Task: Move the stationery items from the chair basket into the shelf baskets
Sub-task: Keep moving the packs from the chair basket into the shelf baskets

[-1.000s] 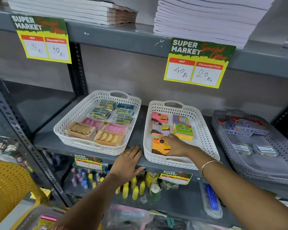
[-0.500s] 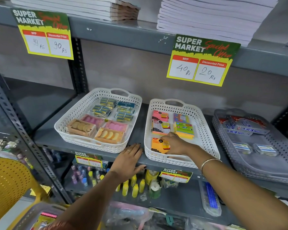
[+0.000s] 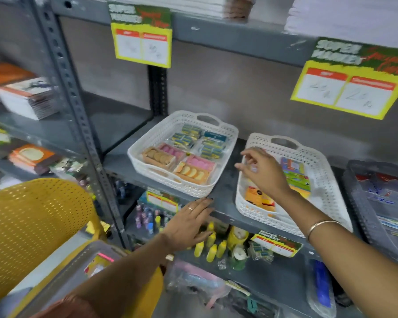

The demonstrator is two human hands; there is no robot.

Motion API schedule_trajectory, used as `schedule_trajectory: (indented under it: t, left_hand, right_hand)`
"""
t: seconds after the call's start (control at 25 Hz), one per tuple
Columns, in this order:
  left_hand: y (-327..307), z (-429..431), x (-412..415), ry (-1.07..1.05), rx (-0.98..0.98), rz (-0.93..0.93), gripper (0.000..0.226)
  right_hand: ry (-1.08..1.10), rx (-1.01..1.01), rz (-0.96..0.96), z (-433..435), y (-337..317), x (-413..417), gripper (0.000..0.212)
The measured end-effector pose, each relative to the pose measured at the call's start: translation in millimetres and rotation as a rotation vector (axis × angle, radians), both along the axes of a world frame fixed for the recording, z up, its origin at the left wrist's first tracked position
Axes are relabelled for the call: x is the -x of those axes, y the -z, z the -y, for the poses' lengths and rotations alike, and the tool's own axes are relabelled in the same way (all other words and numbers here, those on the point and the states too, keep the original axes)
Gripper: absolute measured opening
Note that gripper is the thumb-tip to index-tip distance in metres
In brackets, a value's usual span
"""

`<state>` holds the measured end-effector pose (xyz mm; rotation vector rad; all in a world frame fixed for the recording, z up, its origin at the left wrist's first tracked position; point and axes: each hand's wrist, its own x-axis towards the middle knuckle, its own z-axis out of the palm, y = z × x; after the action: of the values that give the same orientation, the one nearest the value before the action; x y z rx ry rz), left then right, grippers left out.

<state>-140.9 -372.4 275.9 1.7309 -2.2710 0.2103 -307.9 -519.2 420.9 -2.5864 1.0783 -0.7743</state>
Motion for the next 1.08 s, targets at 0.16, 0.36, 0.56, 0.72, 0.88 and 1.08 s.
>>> schedule_trajectory:
  t: [0.16,0.36,0.56,0.72,0.88,1.08]
  left_hand:
    - [34.3,-85.5,-71.1,-0.276,-0.044,-0.013,0.042]
    - [74.4,-218.5,-141.8,-0.635,-0.159,-0.033,0.023]
    - [124.7,-309.8,-167.6,-0.81,-0.333,-0.072,0.026]
    - [189.6,-357.1,-163.4,-0.862,-0.408,-0.165,0.054]
    - [247.5,-376.6,-153.5,-0.864,-0.531,-0.206,0.073]
    - [289.3,-393.2,-142.8,-0.797,-0.585,-0.22,0.074]
  right_hand:
    - [-0.19,0.167,0.213,-47.3,-5.2,-67.3,0.033]
    - [-0.514,0.23,0.145,-122.1,58.1,-177.3,0.036]
    - [-0.716,0.086,-0.224,-191.9,182.6,-243.4,0.039]
    - [-0.915,-0.028,-0.574,-244.4,282.8,-263.3,0.041]
    - [-1.072,-0.139,-0.75,-275.4,354.3,-272.6,0.04]
    - [-1.323,-0.115,-0.976,-320.0,421.4,-268.3,0.061]
